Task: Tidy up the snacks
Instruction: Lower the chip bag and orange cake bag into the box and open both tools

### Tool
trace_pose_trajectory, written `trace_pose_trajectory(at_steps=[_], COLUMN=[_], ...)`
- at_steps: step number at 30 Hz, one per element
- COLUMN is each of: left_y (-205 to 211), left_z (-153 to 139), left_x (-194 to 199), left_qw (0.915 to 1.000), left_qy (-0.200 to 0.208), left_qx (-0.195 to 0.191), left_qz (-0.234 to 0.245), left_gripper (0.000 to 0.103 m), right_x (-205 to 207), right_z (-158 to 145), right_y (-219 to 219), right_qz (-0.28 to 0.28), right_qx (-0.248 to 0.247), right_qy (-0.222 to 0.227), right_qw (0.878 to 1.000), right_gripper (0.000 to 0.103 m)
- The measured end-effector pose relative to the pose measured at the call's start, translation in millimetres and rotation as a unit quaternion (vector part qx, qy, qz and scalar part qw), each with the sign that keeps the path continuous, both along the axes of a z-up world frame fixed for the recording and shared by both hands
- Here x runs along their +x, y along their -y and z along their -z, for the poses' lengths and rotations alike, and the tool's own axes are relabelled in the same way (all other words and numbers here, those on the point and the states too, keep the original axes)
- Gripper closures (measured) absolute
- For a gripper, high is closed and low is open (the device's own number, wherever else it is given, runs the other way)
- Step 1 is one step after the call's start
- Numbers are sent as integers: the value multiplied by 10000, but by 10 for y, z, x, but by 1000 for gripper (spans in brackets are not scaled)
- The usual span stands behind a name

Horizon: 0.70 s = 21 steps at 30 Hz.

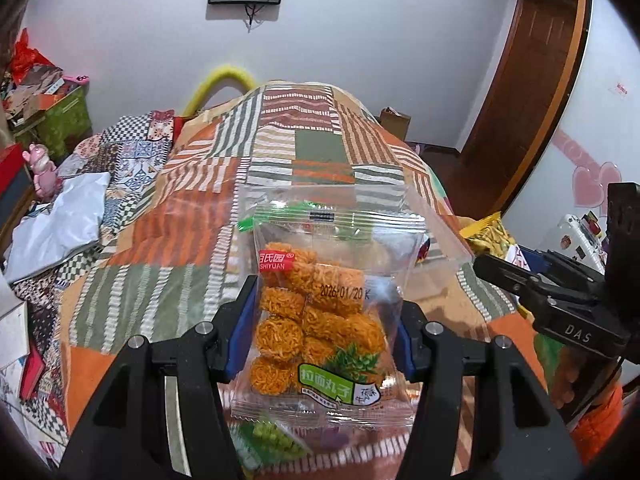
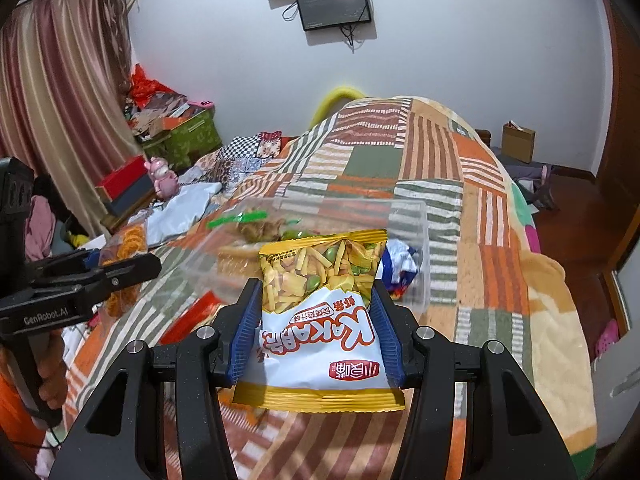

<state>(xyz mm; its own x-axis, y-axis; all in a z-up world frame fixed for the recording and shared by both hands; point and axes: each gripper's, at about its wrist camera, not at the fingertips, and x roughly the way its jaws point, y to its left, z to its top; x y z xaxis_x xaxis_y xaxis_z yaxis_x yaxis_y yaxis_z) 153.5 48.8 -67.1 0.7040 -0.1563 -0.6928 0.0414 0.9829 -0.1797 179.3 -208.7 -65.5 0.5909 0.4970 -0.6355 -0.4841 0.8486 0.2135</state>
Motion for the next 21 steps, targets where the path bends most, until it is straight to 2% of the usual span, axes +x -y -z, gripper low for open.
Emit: trace_pose_trajectory(at_steps=[12, 21], left_y=[128, 248], left_z=[129, 258], left_x=[601, 972], left_qw=[9997, 9992], left_qy=[-109, -145], left_qx=[-144, -122], left_qz=[172, 341], left_gripper=[46, 46], right_x=[459, 673], right_z=[260, 390], right_y=[-66, -240], right_qz=[58, -4], right_qx=[-18, -288], right_qy=[-348, -370], right_qw=[9994, 9989], right_gripper=[54, 54])
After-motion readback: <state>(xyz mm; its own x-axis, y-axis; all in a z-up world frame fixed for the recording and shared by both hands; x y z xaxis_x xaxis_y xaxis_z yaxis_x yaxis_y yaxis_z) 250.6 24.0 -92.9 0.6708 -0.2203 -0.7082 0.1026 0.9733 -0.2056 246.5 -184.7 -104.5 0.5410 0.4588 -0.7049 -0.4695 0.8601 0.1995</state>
